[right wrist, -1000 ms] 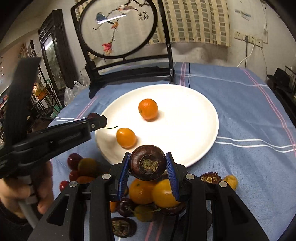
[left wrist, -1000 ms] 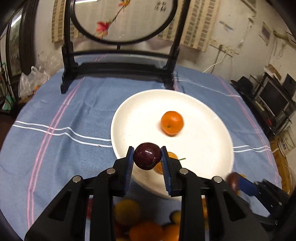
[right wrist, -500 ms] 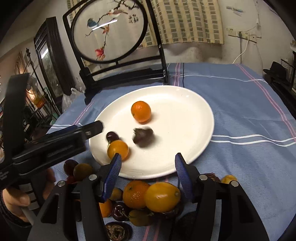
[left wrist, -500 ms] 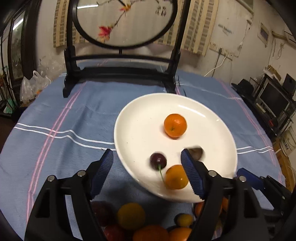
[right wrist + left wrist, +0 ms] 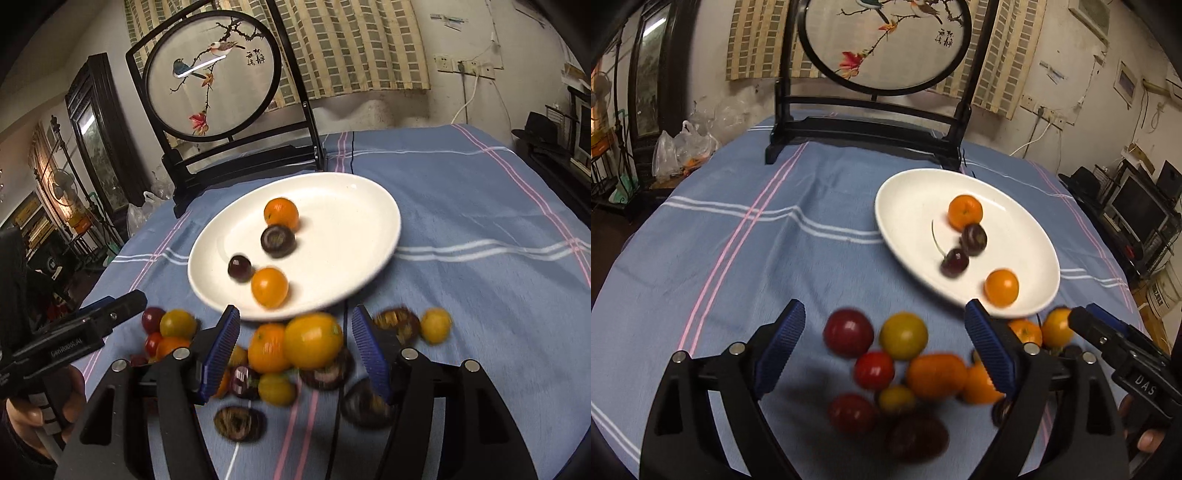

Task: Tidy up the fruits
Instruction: 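Withdraw both grippers from the plate back toward the fruit pile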

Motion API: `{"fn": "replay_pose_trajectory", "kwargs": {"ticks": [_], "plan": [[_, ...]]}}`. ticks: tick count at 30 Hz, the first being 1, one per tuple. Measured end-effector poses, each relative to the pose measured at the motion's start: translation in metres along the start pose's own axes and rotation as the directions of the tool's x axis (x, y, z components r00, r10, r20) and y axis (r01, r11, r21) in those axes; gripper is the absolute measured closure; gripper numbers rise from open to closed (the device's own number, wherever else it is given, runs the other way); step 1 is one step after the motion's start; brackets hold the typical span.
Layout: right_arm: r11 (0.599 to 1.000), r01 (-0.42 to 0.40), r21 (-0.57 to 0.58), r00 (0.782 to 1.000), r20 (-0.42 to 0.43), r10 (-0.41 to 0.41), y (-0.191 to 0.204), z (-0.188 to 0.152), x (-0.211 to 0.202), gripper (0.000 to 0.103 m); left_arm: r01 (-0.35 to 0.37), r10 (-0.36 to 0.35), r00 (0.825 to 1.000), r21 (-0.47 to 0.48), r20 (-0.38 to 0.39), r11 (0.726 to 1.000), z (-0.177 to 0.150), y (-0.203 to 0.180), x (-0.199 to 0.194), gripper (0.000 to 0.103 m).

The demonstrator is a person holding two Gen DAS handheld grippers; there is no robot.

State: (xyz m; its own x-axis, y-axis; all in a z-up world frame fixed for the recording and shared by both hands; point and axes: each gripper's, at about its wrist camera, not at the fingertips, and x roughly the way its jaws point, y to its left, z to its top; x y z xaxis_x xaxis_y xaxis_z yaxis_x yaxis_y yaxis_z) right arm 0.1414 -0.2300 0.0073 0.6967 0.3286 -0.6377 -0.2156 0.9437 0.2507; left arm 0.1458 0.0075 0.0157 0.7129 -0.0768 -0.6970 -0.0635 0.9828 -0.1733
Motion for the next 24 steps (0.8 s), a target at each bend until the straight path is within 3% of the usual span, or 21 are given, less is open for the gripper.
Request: {"fn": "replay_pose_trajectory", "kwargs": {"ticks": [11,14,18,24], "plan": [[0.999,0.014,0.032,1.000,-0.028,-0.013,-0.009,-0.036,-0.025,0.036,-0.001,0.003,0.999,0.058,-0.046,0.998,-0.049,-0.001,-0.019,0.016],[1.000,0.010,-0.025,0.998,-0.054,-0.011,0.003,-0.043,-0.030,0.027,-0.007,0.011,0.999,0.079,-0.048,0.997,-0.057,-0.003,-0.023,0.014],[0.991,0.000,-0.137,0.994,-0.109,-0.015,0.028,-0.052,-0.024,0.027,-0.015,0.020,0.998,0.086,-0.053,0.996,-0.063,0.002,-0.026,0.014],[0.969,0.037,-0.244,0.973,-0.212,-0.091,0.054,-0.060,0.005,0.027,-0.031,0.037,0.997,0.082,-0.063,0.996,-0.066,0.014,-0.029,0.014]]}}
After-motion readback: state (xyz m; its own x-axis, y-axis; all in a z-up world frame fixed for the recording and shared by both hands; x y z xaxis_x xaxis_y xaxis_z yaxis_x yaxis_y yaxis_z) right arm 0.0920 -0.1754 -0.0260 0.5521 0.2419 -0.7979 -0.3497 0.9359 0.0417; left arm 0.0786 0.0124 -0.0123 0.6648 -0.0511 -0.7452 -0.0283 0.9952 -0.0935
